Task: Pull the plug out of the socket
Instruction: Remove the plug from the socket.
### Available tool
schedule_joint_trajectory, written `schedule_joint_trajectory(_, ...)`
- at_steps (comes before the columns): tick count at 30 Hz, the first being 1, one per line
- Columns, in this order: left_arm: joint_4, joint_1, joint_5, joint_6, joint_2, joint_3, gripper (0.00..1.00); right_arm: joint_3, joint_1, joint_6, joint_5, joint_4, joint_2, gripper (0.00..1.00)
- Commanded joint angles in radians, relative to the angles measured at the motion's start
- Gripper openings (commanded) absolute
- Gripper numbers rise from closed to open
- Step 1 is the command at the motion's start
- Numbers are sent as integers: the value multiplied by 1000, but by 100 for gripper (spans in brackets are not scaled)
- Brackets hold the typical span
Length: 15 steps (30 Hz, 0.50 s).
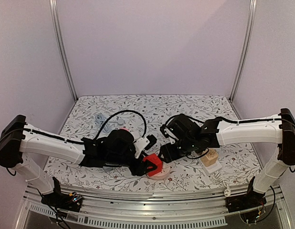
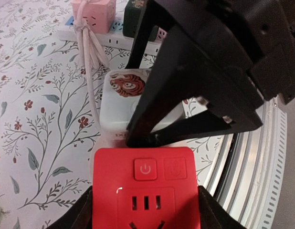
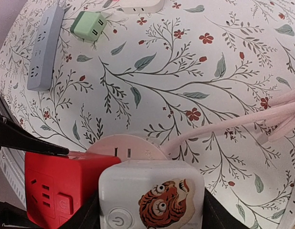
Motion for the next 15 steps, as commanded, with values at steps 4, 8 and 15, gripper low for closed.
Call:
schedule_joint_trajectory(4, -32, -26, 29, 13, 35, 19, 39, 12, 1, 0, -60, 80, -48, 26)
schedule_joint_trajectory(8, -41, -27, 33, 12, 45, 18, 33, 12, 17, -6, -14, 70, -52, 24)
schedule_joint_trajectory(15, -46, -27, 43, 5, 66, 19, 29, 39, 90, -60, 164, 8, -56, 24)
